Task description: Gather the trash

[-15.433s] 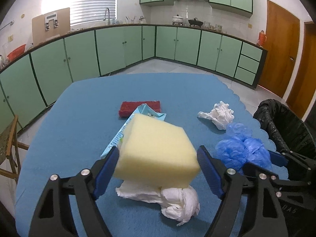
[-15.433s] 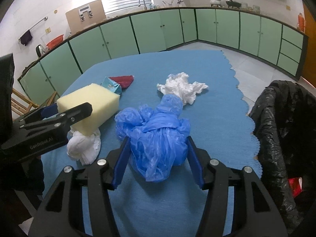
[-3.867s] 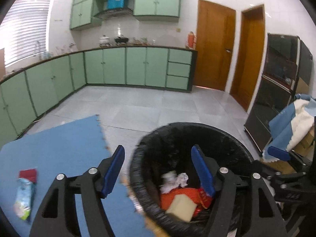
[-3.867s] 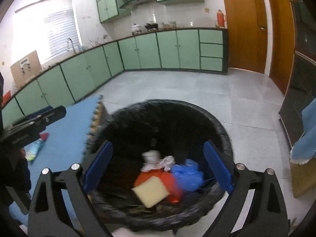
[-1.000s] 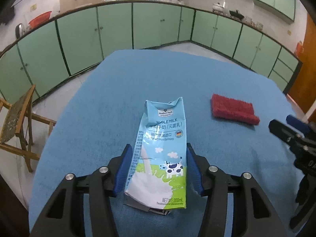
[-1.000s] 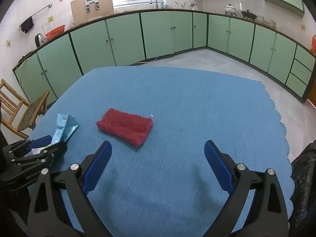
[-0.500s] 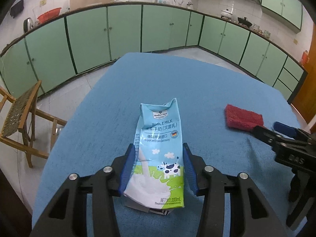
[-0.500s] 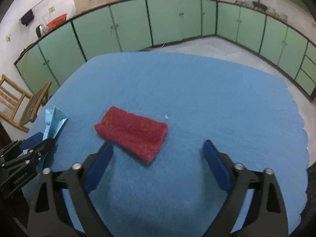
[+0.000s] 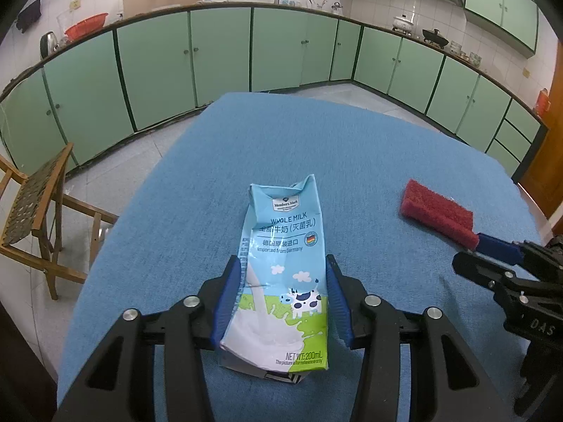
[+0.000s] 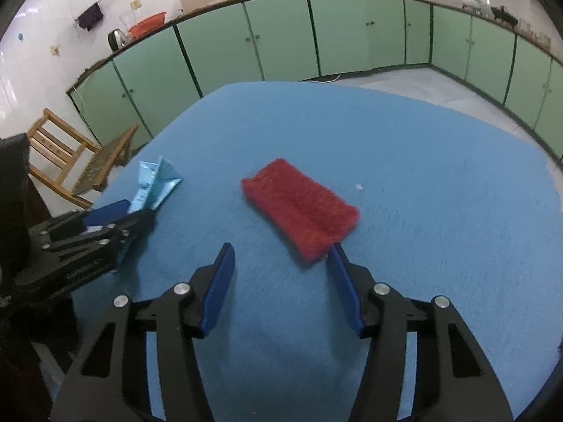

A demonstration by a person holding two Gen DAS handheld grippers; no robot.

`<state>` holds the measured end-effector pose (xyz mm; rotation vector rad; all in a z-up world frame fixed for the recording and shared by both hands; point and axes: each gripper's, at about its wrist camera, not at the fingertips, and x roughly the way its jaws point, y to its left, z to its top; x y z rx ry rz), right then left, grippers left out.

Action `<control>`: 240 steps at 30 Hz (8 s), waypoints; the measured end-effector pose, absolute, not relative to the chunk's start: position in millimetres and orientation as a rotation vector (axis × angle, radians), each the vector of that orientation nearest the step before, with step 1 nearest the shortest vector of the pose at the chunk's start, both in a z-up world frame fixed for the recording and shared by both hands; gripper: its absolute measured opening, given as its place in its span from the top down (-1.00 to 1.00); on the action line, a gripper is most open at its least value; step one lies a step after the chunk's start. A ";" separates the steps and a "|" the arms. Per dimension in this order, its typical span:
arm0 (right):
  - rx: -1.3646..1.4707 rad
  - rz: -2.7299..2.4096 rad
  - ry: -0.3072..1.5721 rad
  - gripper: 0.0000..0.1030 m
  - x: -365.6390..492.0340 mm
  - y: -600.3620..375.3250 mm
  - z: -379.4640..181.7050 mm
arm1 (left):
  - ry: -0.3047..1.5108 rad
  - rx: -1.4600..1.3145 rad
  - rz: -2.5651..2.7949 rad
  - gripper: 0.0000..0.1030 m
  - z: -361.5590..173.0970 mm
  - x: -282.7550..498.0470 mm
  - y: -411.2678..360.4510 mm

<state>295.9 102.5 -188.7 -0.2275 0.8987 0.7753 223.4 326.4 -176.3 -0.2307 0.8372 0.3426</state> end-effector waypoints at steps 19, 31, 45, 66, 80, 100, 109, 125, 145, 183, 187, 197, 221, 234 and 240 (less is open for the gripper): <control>-0.279 0.804 0.871 -0.04 320.9 106.7 -190.7 | 0.840 -0.210 0.350 0.08 -177.2 227.3 324.9; -0.129 0.726 0.769 -0.03 267.3 35.9 -138.6 | 0.732 -0.190 0.259 0.09 -132.3 190.5 286.4; -0.024 0.606 0.649 -0.03 212.4 -55.4 -67.6 | 0.622 -0.168 0.102 0.09 -64.2 173.1 207.5; 0.020 0.342 0.540 -0.04 164.0 -211.7 -32.4 | 0.591 -0.084 -0.186 0.09 -34.7 181.2 61.1; 0.074 0.142 0.597 -0.03 178.4 -318.5 -79.8 | 0.627 -0.042 -0.361 0.09 -63.2 229.6 -46.7; 0.095 0.006 0.641 -0.50 198.7 -375.9 -131.0 | 0.672 -0.014 -0.445 -0.30 -112.3 277.7 -127.5; 0.159 -0.012 0.620 -0.79 169.5 -373.7 -112.6 | 0.633 -0.018 -0.430 -0.38 -85.7 257.3 -102.7; 0.107 0.075 0.564 -0.89 94.7 -298.2 -38.9 | 0.614 -0.008 -0.344 -0.70 -31.0 161.5 -31.0; 0.037 0.126 0.550 -0.90 48.0 -252.4 1.2 | 0.526 -0.028 -0.306 -0.78 17.8 93.0 -4.3; 0.044 0.146 0.566 -0.90 59.6 -255.9 -11.4 | 0.528 -0.010 -0.289 -0.78 16.5 91.2 -5.2; 0.043 0.146 0.565 -0.90 59.6 -256.4 -10.8 | 0.527 -0.010 -0.287 -0.78 16.6 91.1 -4.8; 0.044 0.146 0.565 -0.90 59.5 -257.1 -10.8 | 0.527 -0.009 -0.286 -0.78 16.5 90.5 -4.6; 0.051 0.147 0.574 -0.90 62.2 -254.7 -10.3 | 0.537 -0.003 -0.278 -0.78 15.5 89.0 -2.1; 0.052 0.147 0.577 -0.90 62.7 -254.9 -11.4 | 0.542 -0.001 -0.277 -0.78 14.3 89.9 -4.2; 0.051 0.147 0.577 -0.90 63.6 -254.2 -13.4 | 0.542 0.000 -0.277 -0.78 14.5 89.9 -4.7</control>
